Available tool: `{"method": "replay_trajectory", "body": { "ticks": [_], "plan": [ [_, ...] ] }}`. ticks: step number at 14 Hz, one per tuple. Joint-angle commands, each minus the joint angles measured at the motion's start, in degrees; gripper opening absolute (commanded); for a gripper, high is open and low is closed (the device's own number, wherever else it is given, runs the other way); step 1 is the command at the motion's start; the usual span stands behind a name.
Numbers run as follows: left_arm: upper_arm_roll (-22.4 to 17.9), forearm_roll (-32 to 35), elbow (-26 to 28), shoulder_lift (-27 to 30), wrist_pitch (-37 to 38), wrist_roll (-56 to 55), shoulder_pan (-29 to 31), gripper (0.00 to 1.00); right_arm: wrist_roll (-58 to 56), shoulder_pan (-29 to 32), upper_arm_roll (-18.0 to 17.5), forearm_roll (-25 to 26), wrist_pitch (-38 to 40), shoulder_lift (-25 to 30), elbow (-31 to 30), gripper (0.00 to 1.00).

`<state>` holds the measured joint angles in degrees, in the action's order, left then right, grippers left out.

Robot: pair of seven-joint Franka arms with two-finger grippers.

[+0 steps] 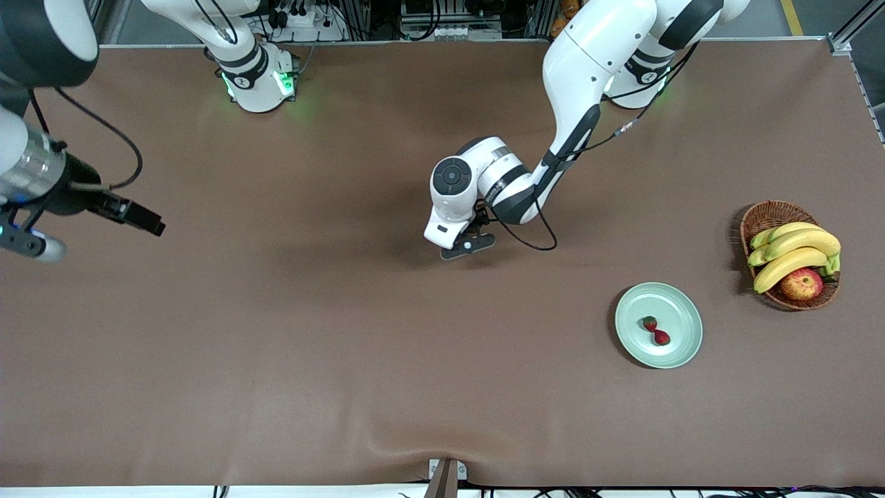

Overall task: Collect all strawberries into plate
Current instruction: 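Grasp the last strawberry with the left gripper while the right gripper withdraws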

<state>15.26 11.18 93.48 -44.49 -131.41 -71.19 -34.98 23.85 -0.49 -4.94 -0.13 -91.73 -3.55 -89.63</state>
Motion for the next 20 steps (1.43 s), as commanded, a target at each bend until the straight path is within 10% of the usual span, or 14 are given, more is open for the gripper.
{"method": "replay_trajectory", "body": {
  "ticks": [1,9,20],
  "plan": [
    [-0.1,-0.9,1.9,1.3,-0.6,-1.1,-0.1,0.16,-2.1,0.5,-0.3,0.7,-2.5,6.2,-8.5,1.0],
    [0.1,-1.4,2.1,5.5,0.1,-1.1,2.1,0.0,-4.9,3.2,0.2,1.1,2.2,-3.7,8.7,1.0],
    [0.3,-2.2,2.3,11.5,3.9,7.0,33.8,0.0,-5.6,3.8,-0.2,1.4,6.4,0.1,7.4,1.0]
  ]
}}
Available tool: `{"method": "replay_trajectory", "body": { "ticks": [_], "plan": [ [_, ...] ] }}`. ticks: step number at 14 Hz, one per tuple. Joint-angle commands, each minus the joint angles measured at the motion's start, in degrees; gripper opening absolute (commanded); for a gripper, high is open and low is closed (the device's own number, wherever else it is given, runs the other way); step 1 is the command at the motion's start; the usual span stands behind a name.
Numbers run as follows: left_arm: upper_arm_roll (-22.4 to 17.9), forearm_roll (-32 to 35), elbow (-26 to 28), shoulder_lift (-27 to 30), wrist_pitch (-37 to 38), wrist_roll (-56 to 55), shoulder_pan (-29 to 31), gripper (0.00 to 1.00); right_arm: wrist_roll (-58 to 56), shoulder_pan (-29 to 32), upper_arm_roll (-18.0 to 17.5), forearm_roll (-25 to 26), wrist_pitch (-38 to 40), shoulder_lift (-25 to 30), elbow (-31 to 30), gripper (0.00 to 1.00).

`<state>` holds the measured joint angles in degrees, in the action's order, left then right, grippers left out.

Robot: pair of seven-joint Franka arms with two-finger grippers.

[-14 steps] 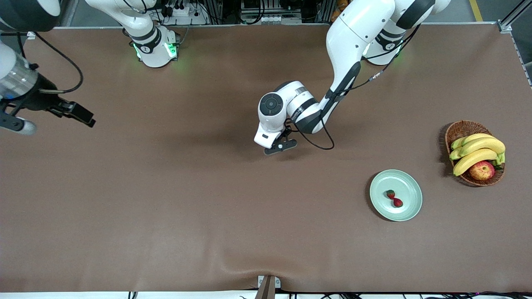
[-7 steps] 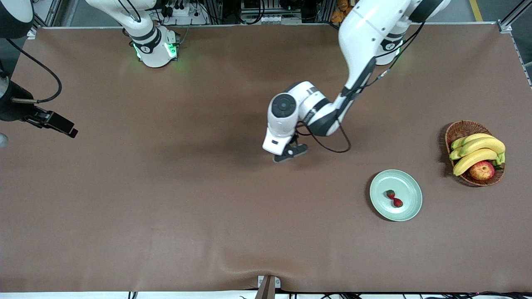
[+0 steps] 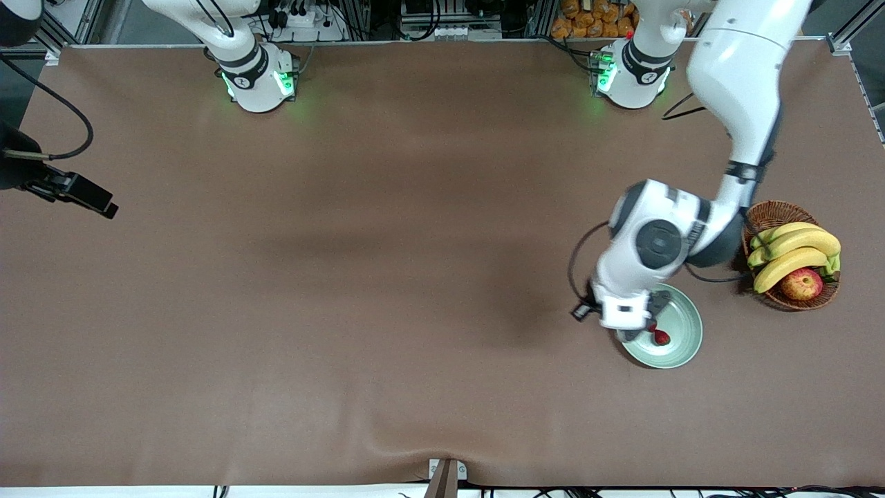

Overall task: Collect all strawberries into plate
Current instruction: 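Carry the strawberry onto the plate and open the left gripper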

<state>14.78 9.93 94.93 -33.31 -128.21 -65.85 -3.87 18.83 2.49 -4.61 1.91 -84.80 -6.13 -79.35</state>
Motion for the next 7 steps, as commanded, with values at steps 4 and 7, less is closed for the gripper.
{"method": "replay_trajectory", "body": {
  "ticks": [4,7],
  "plan": [
    [0.7,-1.0,0.9,-0.9,0.7,4.0,6.6,0.0,-0.6,0.9,-0.5,-0.6,-2.5,5.1,-6.4,1.0],
    [0.6,-0.6,0.5,-3.3,0.7,5.2,6.9,0.1,-0.6,0.9,-0.4,-0.5,-2.1,4.9,-6.1,1.0]
  ]
}}
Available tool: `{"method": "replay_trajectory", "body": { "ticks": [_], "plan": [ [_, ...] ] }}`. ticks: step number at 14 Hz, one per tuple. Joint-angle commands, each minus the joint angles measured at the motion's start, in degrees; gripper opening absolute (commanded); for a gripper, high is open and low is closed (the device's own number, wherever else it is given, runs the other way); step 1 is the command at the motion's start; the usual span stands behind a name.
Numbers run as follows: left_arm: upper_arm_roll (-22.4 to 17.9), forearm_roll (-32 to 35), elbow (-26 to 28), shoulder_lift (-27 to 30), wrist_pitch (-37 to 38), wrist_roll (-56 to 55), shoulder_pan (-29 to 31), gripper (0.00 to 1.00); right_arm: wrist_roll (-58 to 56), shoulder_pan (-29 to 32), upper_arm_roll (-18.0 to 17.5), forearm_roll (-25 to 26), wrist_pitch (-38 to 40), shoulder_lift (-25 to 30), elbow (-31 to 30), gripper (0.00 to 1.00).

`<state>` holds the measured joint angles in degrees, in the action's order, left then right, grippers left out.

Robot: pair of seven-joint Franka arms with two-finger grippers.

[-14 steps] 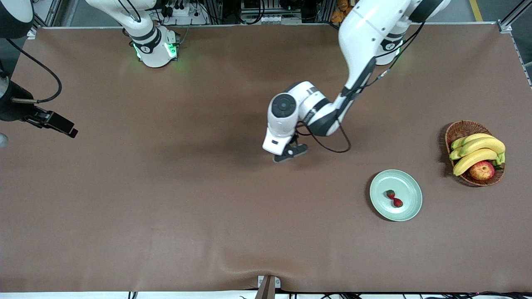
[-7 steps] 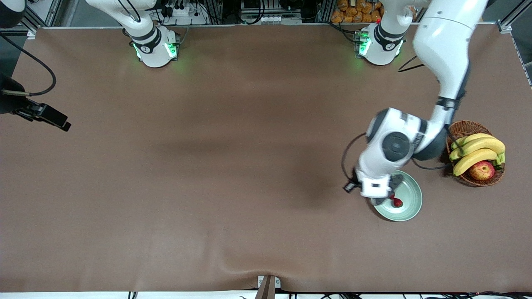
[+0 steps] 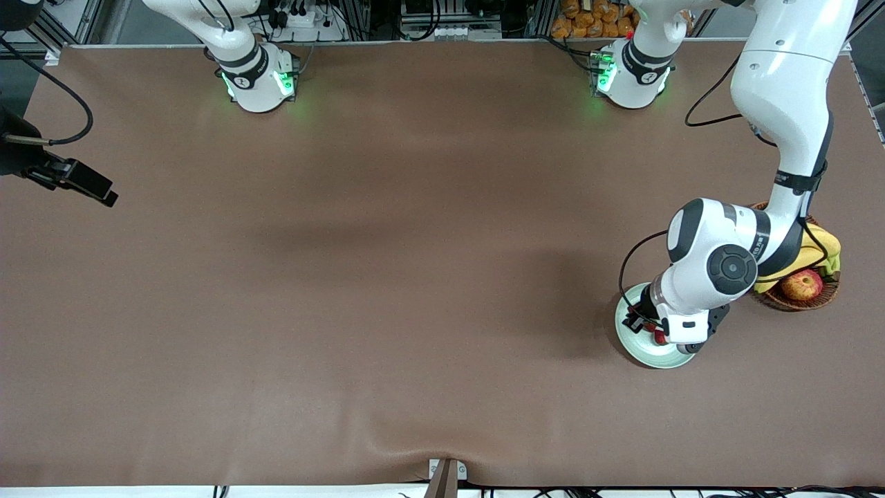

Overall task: Collect all strawberries into plate
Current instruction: 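Carry the strawberry onto the plate and open the left gripper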

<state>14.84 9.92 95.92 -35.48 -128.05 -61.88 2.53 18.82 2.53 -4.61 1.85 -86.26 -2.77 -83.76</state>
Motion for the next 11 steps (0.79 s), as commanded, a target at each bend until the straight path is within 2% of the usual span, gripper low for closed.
{"method": "replay_trajectory", "body": {
  "ticks": [1,2,3,5,7,11],
  "plan": [
    [0.5,-0.5,-0.5,-1.3,0.4,1.3,0.6,0.22,-0.6,0.8,-0.5,-0.4,-0.7,1.5,-1.7,1.0],
    [0.5,-0.6,-0.4,-1.3,0.4,1.4,0.6,0.36,-0.6,0.7,-0.6,-0.3,-0.7,1.5,-1.7,1.0],
    [0.3,-0.6,-0.4,-1.4,0.4,1.4,0.7,0.73,-0.5,0.6,-0.6,-0.3,-0.7,1.5,-1.7,1.0],
    [0.1,-0.4,-0.6,-1.7,0.4,1.4,1.1,0.91,-0.6,0.5,-0.6,-0.1,-1.0,1.4,-1.5,1.0],
    [0.1,-0.4,-0.6,-1.5,0.4,1.3,1.3,1.0,-0.6,0.5,-0.6,0.0,-1.1,1.4,-1.5,1.0],
    [0.5,-0.3,-0.4,1.3,0.5,1.3,0.8,1.0,-0.6,0.5,-0.6,-0.1,-1.3,1.2,-1.0,1.0]
  ]
}}
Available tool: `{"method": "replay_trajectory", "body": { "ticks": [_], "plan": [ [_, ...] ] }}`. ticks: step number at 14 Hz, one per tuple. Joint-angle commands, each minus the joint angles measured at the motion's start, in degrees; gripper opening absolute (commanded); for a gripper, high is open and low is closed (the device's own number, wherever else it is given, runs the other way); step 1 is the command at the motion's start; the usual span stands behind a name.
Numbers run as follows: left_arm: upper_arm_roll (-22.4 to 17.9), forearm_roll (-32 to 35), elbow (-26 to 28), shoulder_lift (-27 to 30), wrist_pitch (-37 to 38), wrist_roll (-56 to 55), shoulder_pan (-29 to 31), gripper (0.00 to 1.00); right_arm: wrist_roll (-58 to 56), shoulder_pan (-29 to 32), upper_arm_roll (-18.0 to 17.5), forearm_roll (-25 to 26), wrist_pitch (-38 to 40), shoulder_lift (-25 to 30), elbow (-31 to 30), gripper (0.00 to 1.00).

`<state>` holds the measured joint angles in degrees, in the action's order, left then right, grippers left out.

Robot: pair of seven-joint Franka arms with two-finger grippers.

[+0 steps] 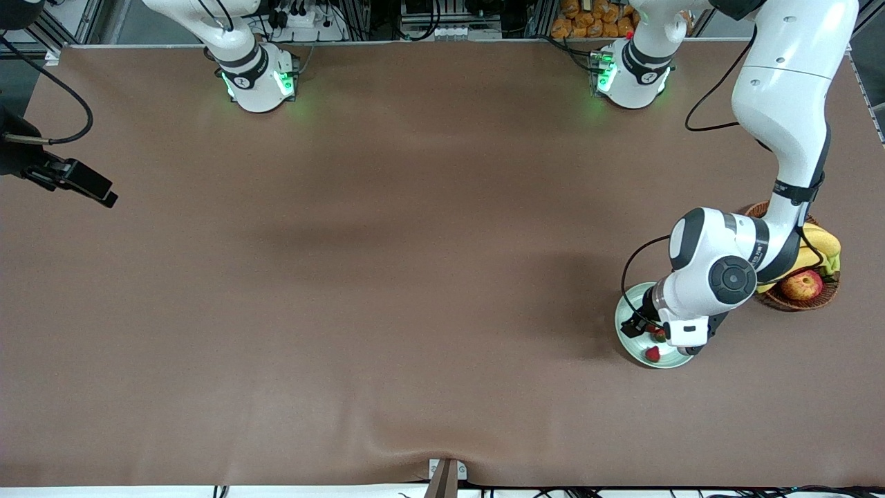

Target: Collect all strawberries into plate

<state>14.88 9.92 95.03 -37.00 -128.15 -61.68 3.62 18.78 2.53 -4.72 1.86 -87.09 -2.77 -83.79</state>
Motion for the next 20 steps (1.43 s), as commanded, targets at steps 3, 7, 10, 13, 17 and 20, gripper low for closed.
{"method": "replay_trajectory", "body": {
  "ticks": [3,7,10,13,17,20],
  "plan": [
    [2.3,-0.3,0.6,8.8,5.9,5.9,-0.7,1.0,-0.6,0.6,-0.5,0.0,-0.1,1.3,-0.9,1.0],
    [4.0,-1.4,0.4,19.7,14.5,17.6,-0.1,1.0,-0.6,0.6,-0.5,0.0,-0.1,1.3,-0.9,1.0],
    [3.9,-4.4,0.7,27.3,22.6,28.7,0.2,1.0,-0.6,0.5,-0.5,0.0,-0.3,1.2,-0.9,1.0],
    [0.8,-10.3,0.7,33.4,28.9,43.2,1.0,1.0,-0.6,0.5,-0.5,0.0,-0.1,1.2,-0.9,1.0],
    [-9.1,-11.2,0.7,38.7,36.3,51.8,-7.3,1.0,-0.6,0.5,-0.5,0.0,0.0,1.2,-0.9,1.0],
    [-11.7,-10.9,-0.1,40.8,39.6,54.5,-9.4,1.0,-0.6,0.5,-0.5,0.0,-0.1,1.2,-0.9,1.0]
  ]
}}
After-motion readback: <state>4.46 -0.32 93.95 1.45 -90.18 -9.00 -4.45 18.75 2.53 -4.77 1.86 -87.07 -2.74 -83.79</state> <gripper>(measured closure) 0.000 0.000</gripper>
